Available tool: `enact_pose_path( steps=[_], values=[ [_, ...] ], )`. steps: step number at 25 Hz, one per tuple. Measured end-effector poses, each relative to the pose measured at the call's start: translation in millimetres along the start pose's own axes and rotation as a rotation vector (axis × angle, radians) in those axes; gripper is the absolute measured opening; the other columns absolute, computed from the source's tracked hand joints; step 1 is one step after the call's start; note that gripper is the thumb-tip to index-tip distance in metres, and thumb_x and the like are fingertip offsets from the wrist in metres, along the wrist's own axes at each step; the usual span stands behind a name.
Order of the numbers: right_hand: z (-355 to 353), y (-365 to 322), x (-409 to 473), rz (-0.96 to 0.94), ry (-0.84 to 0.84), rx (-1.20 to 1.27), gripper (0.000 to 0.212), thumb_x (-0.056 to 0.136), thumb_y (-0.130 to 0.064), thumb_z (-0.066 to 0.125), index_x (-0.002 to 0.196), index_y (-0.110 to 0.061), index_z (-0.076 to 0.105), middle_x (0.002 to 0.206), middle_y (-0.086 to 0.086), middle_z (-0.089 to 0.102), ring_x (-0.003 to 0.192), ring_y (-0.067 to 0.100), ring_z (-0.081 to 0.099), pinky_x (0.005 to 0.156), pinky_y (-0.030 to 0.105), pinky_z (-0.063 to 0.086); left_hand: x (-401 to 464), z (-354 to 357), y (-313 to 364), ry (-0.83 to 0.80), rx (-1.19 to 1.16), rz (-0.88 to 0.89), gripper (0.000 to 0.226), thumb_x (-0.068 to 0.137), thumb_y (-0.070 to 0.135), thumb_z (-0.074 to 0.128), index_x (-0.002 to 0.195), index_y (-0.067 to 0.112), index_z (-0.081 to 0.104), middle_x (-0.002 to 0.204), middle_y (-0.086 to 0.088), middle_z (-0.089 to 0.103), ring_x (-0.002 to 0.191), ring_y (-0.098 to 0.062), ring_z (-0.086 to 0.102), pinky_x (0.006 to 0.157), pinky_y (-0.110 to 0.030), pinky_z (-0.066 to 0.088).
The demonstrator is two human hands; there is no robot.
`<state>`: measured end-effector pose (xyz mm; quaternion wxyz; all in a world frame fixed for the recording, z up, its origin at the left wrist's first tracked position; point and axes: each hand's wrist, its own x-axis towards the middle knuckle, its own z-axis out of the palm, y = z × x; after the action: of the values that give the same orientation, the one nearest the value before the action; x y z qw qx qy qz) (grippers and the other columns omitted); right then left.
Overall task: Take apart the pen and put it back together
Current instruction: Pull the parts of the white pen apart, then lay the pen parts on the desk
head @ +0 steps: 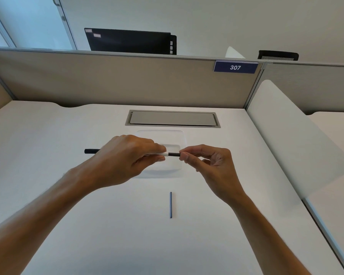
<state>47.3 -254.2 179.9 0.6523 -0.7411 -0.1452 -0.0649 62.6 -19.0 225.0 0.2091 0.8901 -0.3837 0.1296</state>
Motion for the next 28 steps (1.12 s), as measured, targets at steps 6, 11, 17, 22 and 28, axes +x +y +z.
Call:
enact_pose_path(
  steps=[6,11,17,22,28],
  values=[
    [-10,2,-1,0.005,-0.043,-0.129,0.01,0.082,-0.02,0.08,0.091,-0.025,0.08,0.087,-0.009,0.078,0.086,0.01,0.071,0.07,0.023,0.051,-4,1,-5,-0.029,-0.038,-0.003,0.027,0.093,0.036,0.054,0.109,0.021,0.069,0.076,0.015,0.063,0.064,-0.01,0.047,0.053,-0.038,0.049],
    [-8,8,-6,-0.03,-0.09,-0.218,0.009,0.083,-0.019,0.079,0.092,-0.018,0.081,0.084,-0.007,0.077,0.078,0.012,0.068,0.064,0.026,0.048,-8,6,-10,-0.077,-0.019,0.015,0.024,0.094,0.036,0.054,0.109,0.024,0.069,0.078,0.015,0.064,0.065,-0.014,0.056,0.052,-0.035,0.049],
    [-4,39,-16,0.139,0.093,-0.146,0.01,0.077,-0.016,0.084,0.083,-0.023,0.081,0.08,-0.01,0.078,0.076,0.006,0.072,0.067,0.02,0.049,-25,14,-29,-0.079,0.009,-0.063,0.028,0.093,0.039,0.051,0.109,0.025,0.07,0.085,0.014,0.07,0.076,-0.014,0.058,0.055,-0.027,0.043],
    [44,86,-39,0.292,0.229,-0.21,0.01,0.074,-0.013,0.086,0.073,-0.02,0.079,0.069,-0.011,0.076,0.063,-0.001,0.069,0.063,0.012,0.049,-41,26,-40,-0.098,-0.02,-0.124,0.026,0.094,0.038,0.05,0.108,0.026,0.069,0.086,0.014,0.071,0.071,-0.015,0.059,0.057,-0.031,0.047],
    [98,131,-60,0.342,0.259,-0.442,0.003,0.081,-0.017,0.079,0.08,-0.016,0.077,0.07,-0.01,0.074,0.062,0.005,0.067,0.068,0.02,0.051,-51,32,-46,-0.109,-0.069,-0.128,0.03,0.093,0.044,0.048,0.107,0.026,0.069,0.087,0.014,0.072,0.072,-0.016,0.06,0.057,-0.031,0.047]
  ],
)
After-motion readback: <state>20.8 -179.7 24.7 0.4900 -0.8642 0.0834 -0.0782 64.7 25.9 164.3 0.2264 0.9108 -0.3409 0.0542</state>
